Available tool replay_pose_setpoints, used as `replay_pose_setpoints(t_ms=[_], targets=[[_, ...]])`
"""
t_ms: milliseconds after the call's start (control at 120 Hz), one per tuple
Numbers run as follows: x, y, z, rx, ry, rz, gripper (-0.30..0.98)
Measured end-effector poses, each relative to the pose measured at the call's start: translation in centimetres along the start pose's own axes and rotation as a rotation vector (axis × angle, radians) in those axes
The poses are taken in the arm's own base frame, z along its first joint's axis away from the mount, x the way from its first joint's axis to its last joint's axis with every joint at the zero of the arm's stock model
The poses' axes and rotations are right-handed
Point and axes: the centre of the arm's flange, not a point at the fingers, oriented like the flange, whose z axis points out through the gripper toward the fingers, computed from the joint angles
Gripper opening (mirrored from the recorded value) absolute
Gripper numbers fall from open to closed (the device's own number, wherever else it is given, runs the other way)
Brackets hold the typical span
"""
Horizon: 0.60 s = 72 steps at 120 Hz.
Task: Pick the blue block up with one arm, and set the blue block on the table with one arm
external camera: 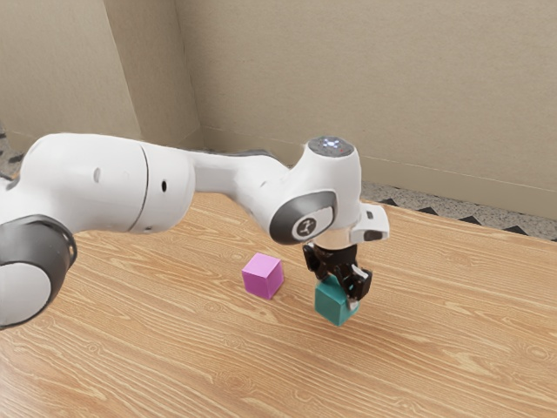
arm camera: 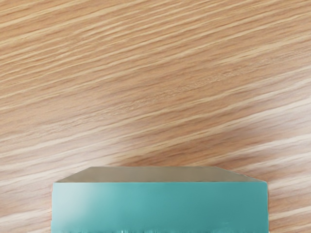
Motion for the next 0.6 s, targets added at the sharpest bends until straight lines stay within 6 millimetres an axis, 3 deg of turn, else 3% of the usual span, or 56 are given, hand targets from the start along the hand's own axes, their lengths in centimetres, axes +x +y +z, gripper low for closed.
replay_pose_setpoints(t_ms=[100,350,475,600], targets=[[-0.1,0.2,1.3,0.002,-0.018,0.002,0.36],[-0.1,0.3,1.4,-0.018,-0.023,-0.004,0.56],[-0.1,0.1,-3.5,-0.033,0.041,-0.005,0.61],[-0.4,-0.2,-5.3,-0.035,0.049,-0.007,0.63]])
